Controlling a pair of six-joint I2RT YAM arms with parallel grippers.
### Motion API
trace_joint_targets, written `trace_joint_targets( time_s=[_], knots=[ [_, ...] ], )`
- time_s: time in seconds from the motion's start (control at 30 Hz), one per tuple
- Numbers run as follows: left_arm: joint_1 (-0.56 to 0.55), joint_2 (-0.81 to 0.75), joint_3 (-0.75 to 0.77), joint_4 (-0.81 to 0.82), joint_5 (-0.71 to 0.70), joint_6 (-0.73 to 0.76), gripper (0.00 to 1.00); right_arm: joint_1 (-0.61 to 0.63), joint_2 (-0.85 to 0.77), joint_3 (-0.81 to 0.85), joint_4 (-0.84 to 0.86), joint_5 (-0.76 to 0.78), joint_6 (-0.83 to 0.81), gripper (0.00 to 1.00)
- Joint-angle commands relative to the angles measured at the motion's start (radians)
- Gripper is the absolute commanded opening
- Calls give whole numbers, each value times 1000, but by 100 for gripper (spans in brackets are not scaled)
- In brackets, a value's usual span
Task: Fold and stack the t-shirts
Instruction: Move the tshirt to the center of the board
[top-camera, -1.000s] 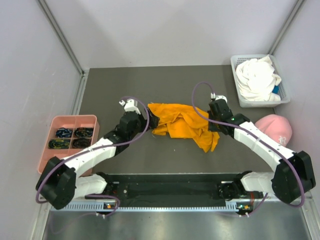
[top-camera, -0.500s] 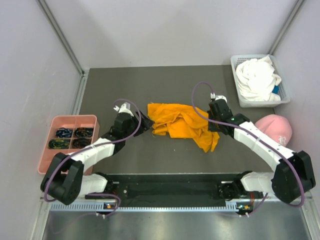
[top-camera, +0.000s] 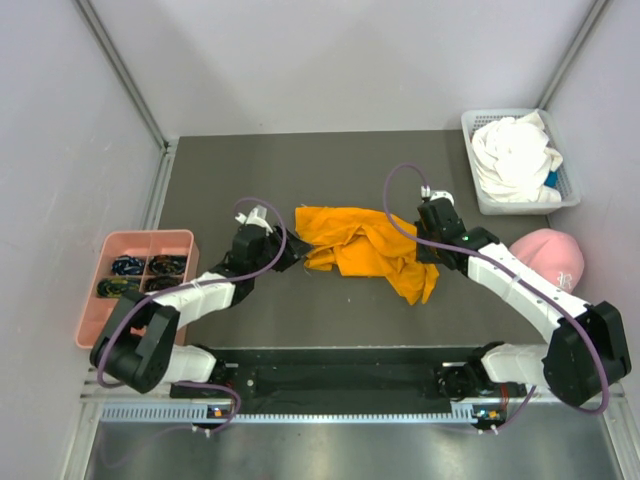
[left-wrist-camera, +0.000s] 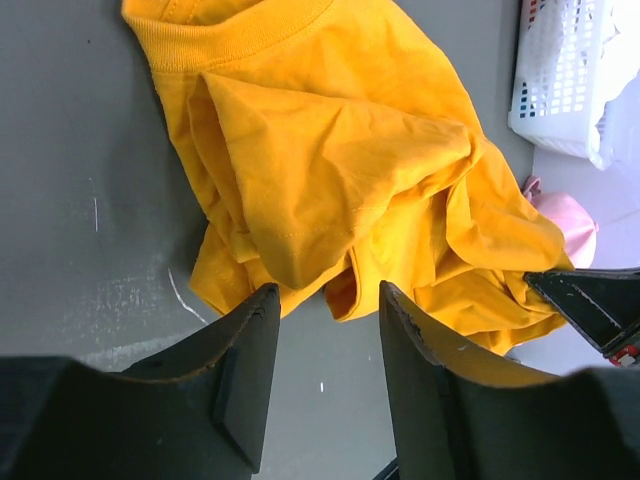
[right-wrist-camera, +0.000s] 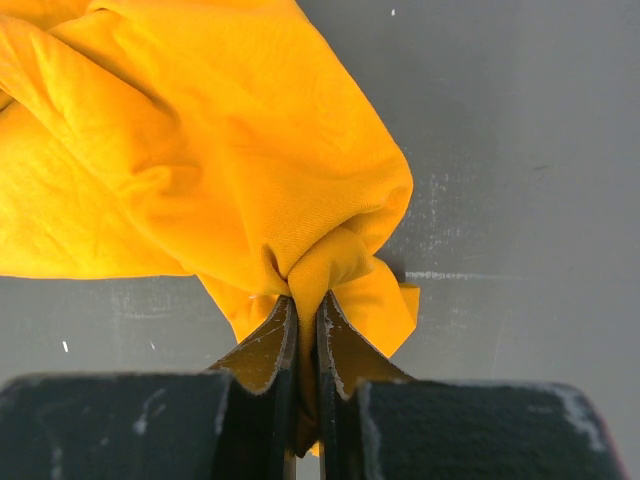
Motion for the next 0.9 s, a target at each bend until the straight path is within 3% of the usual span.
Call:
trace_joint_targets(
  time_s=[0.0, 0.47, 0.87],
  knots=[
    [16, 27, -6, 99, 29, -24, 49, -8, -2, -2, 22, 1, 10, 0],
    [105, -54, -104, 182, 34, -122, 55, -10, 6, -4, 28, -5, 10, 0],
    [107, 47, -92, 283, 69, -174, 54, -8, 0, -8, 19, 1, 7, 0]
  ],
)
